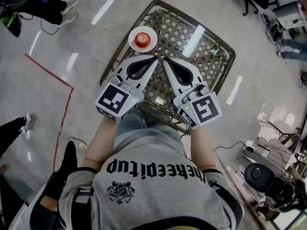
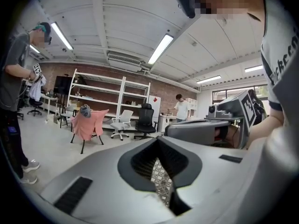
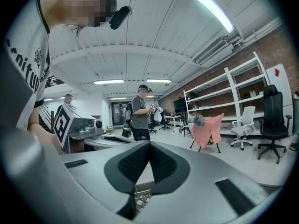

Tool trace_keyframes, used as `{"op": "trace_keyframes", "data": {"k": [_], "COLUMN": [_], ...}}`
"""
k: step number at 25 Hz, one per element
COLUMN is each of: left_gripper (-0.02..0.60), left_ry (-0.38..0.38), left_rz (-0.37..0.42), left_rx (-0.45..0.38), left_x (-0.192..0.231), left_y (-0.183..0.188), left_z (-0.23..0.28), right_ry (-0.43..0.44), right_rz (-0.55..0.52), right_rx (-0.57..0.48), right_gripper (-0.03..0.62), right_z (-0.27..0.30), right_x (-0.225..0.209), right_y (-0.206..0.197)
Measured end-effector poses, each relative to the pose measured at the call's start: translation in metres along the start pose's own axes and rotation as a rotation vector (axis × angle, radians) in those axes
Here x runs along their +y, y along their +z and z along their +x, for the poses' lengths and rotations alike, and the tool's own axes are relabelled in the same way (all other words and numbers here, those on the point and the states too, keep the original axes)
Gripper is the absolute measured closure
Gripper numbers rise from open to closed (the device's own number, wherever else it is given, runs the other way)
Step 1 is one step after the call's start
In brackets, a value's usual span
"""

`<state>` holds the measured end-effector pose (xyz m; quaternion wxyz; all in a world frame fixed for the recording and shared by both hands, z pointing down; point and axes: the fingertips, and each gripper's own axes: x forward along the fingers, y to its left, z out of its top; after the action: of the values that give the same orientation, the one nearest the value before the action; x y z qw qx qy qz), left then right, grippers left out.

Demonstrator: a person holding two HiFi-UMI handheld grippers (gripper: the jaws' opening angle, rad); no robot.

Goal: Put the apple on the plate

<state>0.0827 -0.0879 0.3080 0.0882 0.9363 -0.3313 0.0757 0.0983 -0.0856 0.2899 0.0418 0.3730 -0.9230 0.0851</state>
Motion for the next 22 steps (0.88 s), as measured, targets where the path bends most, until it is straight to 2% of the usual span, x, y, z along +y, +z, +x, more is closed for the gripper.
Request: {"op": "trace_keyframes", "data": {"k": [7, 22], "left_gripper": [0.569, 0.568], "left_ry": [0.015, 0.050], "left_rz": [0.037, 0.045], "left_rx": [-0.023, -0.062], "left_x": [-0.039, -0.036], "left_y": [0.029, 0.025], "left_z": [-0.012, -0.029], "right_ry": [0.023, 0.080], "right_rz": [-0.023, -0.046], "right_rx": [-0.050, -0.097], "right_gripper": [0.603, 0.605], "right_z": [-0.040, -0.037], "right_x": [0.016, 0.036], "right_y": [0.028, 0.026]}}
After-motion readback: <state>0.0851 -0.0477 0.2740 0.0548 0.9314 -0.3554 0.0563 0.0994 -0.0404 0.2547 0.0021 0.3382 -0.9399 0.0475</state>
